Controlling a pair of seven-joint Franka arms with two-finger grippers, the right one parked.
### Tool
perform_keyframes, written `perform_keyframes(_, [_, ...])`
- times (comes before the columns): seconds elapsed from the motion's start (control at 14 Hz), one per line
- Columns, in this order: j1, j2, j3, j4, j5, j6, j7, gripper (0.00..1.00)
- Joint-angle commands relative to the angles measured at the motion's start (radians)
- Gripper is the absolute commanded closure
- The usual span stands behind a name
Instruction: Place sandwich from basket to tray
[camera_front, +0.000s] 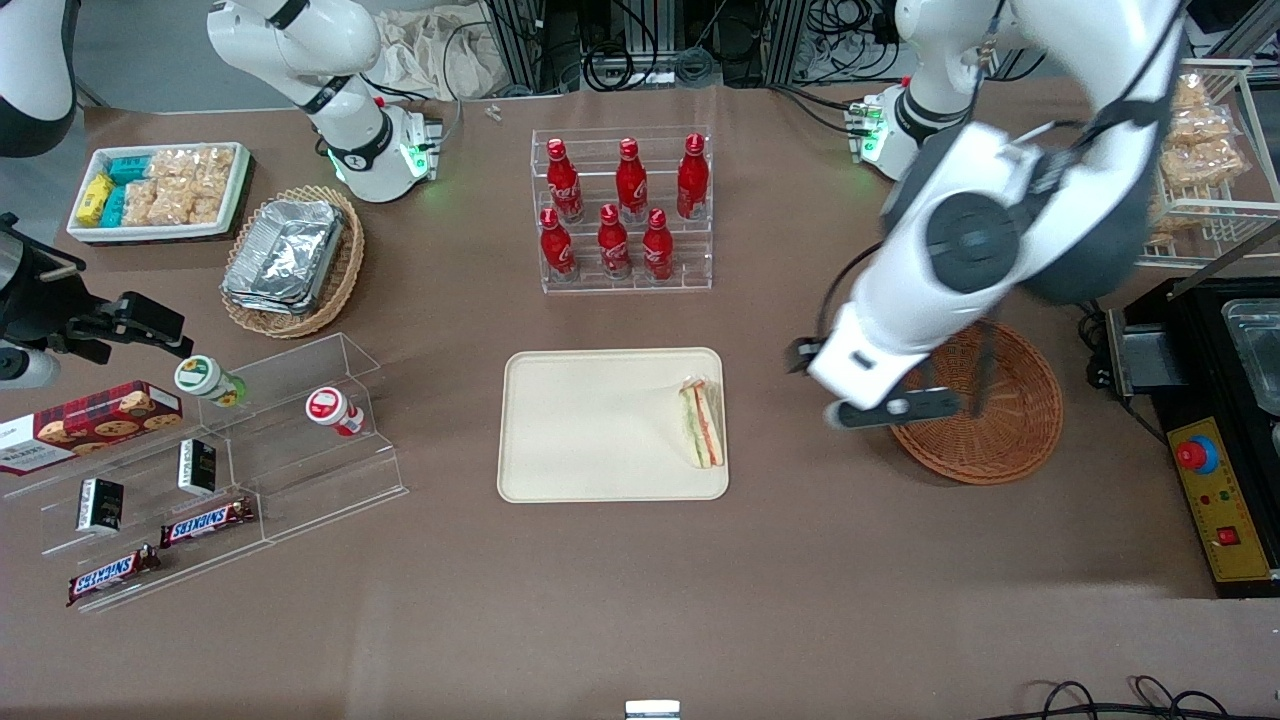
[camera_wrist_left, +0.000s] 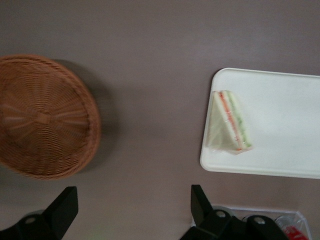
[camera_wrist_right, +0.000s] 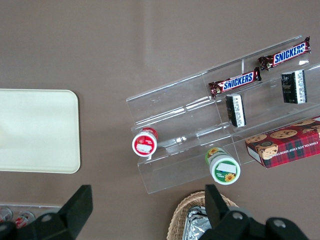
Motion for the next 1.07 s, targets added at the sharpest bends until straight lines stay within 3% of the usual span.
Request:
perform_keyframes(0.0, [0.107,-0.091,-0.007,-0.041,-0.039,-0.072,0.133,0.0])
perform_keyframes(0.21, [0.189,-0.157,0.004,-0.052,-0.068,-0.175,0.196,0.0])
perform_keyframes(0.29, [0.183,-0.179,0.058,-0.052,-0.073,-0.205,0.199,0.0])
perform_keyframes(0.57, [0.027,-0.337,0.35,-0.171,-0.11,-0.22,0.392,0.0])
perform_keyframes(0.79, [-0.096,-0.443,0.486,-0.299,-0.111,-0.14,0.412,0.0])
perform_keyframes(1.0, [-0.13,-0.397,0.484,-0.25,-0.098,-0.149,0.403,0.0])
